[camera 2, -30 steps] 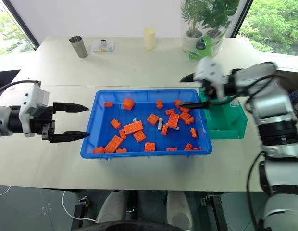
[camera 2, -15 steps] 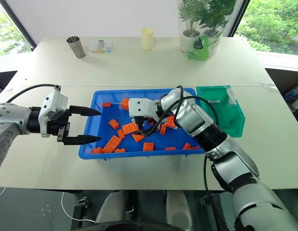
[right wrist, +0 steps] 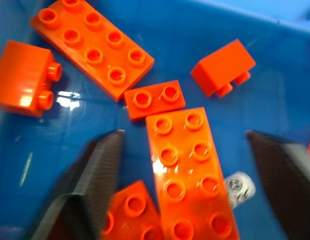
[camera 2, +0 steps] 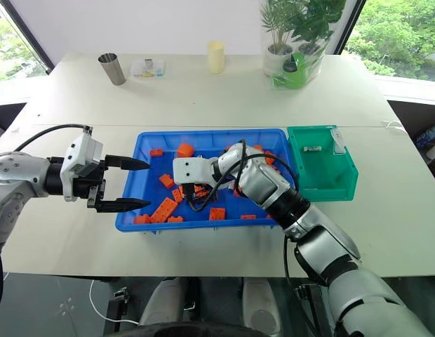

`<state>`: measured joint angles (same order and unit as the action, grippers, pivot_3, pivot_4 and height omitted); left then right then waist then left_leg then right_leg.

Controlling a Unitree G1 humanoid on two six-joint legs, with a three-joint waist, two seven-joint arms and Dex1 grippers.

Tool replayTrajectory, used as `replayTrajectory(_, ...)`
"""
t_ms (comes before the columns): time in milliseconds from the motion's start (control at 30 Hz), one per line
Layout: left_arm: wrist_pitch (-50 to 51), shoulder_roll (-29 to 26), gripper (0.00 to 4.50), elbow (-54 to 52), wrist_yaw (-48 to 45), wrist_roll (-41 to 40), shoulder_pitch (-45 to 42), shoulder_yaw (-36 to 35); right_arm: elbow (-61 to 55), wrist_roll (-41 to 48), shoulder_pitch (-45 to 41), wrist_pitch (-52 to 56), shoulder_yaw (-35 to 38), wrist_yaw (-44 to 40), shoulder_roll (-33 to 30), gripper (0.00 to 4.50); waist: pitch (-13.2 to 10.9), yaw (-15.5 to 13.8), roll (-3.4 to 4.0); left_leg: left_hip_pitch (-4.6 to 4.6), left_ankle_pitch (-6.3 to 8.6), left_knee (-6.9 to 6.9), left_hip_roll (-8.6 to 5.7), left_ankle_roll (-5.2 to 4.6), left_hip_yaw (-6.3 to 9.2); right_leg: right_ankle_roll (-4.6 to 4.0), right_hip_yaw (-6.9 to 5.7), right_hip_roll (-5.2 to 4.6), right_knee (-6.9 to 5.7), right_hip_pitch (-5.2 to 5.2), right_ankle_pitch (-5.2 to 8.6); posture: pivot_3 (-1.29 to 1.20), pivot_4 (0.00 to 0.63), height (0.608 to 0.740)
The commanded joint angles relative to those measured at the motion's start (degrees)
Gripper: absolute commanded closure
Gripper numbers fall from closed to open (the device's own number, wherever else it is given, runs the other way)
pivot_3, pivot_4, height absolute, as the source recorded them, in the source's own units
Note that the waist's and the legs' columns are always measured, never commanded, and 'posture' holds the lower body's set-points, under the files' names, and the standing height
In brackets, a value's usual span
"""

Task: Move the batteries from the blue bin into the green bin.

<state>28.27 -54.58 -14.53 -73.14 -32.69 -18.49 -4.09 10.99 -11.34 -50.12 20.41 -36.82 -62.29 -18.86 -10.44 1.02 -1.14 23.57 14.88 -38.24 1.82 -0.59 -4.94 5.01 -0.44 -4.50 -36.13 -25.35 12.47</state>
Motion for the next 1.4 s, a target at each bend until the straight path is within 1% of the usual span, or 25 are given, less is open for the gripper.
replayTrajectory(33,-0.3,0.2,0.0,-0.5,0.5,-0.6,-1.5,-1.3,2.0,-2.1,-1.0,-3.1,-0.6,0.4,0.2,2.28,0.0,0.0,0.0,-0.01,0.0,0.0,0.0,0.0,0.0,0.0,0.0,0.0,0.0,0.01,0.0,0.0,0.15,0.736)
replayTrajectory(67,0.0,0.3,0.0,-0.5,0.6,-0.7,-1.8,-1.3,2.2,-2.3,-1.0,-3.5,-0.5,0.3,0.2,2.81,0.0,-0.1,-0.01,-0.01,0.0,0.0,0.0,0.0,0.01,0.0,0.0,0.0,0.0,0.01,0.0,0.0,0.15,0.736)
replayTrajectory(100,0.2,0.3,0.0,-0.5,0.8,-0.9,-2.1,-1.4,2.3,-2.3,-0.9,-3.7,-0.3,0.2,0.3,3.19,0.0,0.0,-0.01,-0.02,0.0,0.0,0.0,0.0,0.01,-0.01,0.0,0.0,0.0,0.03,0.0,0.0,0.15,0.736)
replayTrajectory(133,0.4,0.4,0.0,-0.4,0.8,-1.1,-2.4,-1.4,2.3,-2.1,-0.9,-3.6,0.1,0.0,0.5,3.34,0.0,-0.1,-0.02,-0.03,0.0,0.0,0.0,0.0,0.0,-0.01,0.0,0.0,0.0,0.04,0.0,0.0,0.15,0.736)
replayTrajectory(233,0.4,0.4,0.0,0.2,0.8,-1.0,-3.0,-1.1,0.7,0.1,-1.8,-0.3,2.2,-1.1,2.0,3.33,0.0,0.0,-0.03,-0.04,0.0,0.0,0.0,0.0,0.01,0.0,0.0,0.0,0.0,0.05,0.0,0.0,0.15,0.736)
replayTrajectory(333,0.3,0.4,0.0,0.7,0.6,-0.9,-3.4,-0.9,1.2,1.0,-3.9,0.9,3.5,-0.9,4.2,3.33,0.0,0.2,-0.02,-0.04,0.0,0.01,0.01,0.01,0.01,0.01,0.0,0.02,-0.01,0.03,-0.01,0.0,0.15,0.736)
replayTrajectory(500,0.3,0.5,0.0,0.8,0.0,-1.2,-3.6,-0.7,4.1,1.8,-5.0,3.7,3.1,1.2,10.9,3.33,0.0,0.3,-0.03,-0.05,0.0,0.04,0.04,0.01,0.04,0.01,0.0,0.08,-0.03,0.01,-0.01,0.0,0.15,0.736)
replayTrajectory(567,0.1,0.7,0.0,0.5,0.0,-1.0,-3.3,-0.5,5.3,1.7,-4.5,4.8,2.5,1.8,13.1,2.26,0.0,0.2,-0.02,-0.04,-0.01,0.05,0.04,0.01,0.05,0.0,-0.02,0.09,-0.04,0.01,0.0,0.0,0.15,0.736)
replayTrajectory(600,-0.1,0.7,0.0,0.3,0.1,-0.9,-3.1,-0.5,5.5,1.5,-4.1,5.4,2.4,2.3,13.8,1.93,0.0,0.1,-0.03,-0.04,-0.01,0.05,0.04,0.01,0.05,0.01,-0.02,0.09,-0.04,0.01,0.0,0.0,0.15,0.736)
replayTrajectory(700,-0.3,0.7,0.0,0.2,0.1,-0.6,-2.9,-0.5,5.1,1.4,-3.4,7.2,2.7,3.5,15.0,0.39,0.0,-0.2,-0.05,-0.04,-0.02,0.03,0.03,0.03,0.05,-0.02,-0.02,0.04,-0.03,0.04,0.01,0.0,0.15,0.736)
replayTrajectory(733,-0.3,0.7,0.0,0.2,0.1,-0.6,-2.9,-0.5,4.9,1.5,-3.4,7.6,2.9,3.7,15.1,0.09,0.0,-0.2,-0.05,-0.04,-0.02,0.02,0.02,0.03,0.05,-0.02,-0.02,0.01,-0.02,0.05,0.01,0.0,0.15,0.736)
replayTrajectory(800,-0.2,0.7,0.0,0.4,0.0,-0.7,-3.0,-0.6,3.8,1.7,-3.6,9.2,3.6,3.9,14.7,0.09,0.0,-0.1,-0.07,-0.03,-0.02,0.01,0.01,0.04,0.04,-0.1,-0.02,-0.03,-0.01,0.05,0.05,0.0,0.15,0.736)
replayTrajectory(967,-0.6,0.9,0.0,1.1,-0.6,-0.3,-3.3,0.1,-6.8,4.5,-4.3,19.6,10.9,3.3,7.5,0.09,0.0,-0.2,-0.07,-0.01,-0.03,0.02,0.02,0.05,0.07,-0.08,-0.03,-0.02,-0.03,0.02,0.04,0.0,0.15,0.736)
replayTrajectory(1133,-1.1,2.3,0.0,2.8,-1.0,0.3,-5.5,1.9,-13.1,5.0,0.6,26.8,12.8,5.2,1.3,0.09,0.0,-0.1,-0.08,-0.02,-0.02,0.04,0.01,0.04,0.07,-0.05,-0.05,0.01,-0.01,0.03,0.03,0.0,0.15,0.736)
replayTrajectory(1233,-1.3,3.1,0.0,3.6,-1.5,0.6,-6.8,2.9,-13.6,5.2,3.1,28.2,13.1,7.5,0.5,0.09,0.0,0.1,-0.08,-0.02,-0.02,0.05,0.01,0.04,0.07,-0.05,-0.05,0.04,-0.01,0.02,0.03,0.0,0.15,0.736)
replayTrajectory(1400,-1.4,4.0,0.0,4.8,-2.2,1.3,-8.9,4.0,-12.4,6.2,5.2,29.5,13.1,11.1,2.0,0.09,0.0,0.2,-0.09,-0.01,-0.02,0.05,0.02,0.04,0.06,-0.02,-0.04,0.05,-0.01,-0.01,0.01,0.0,0.15,0.736)
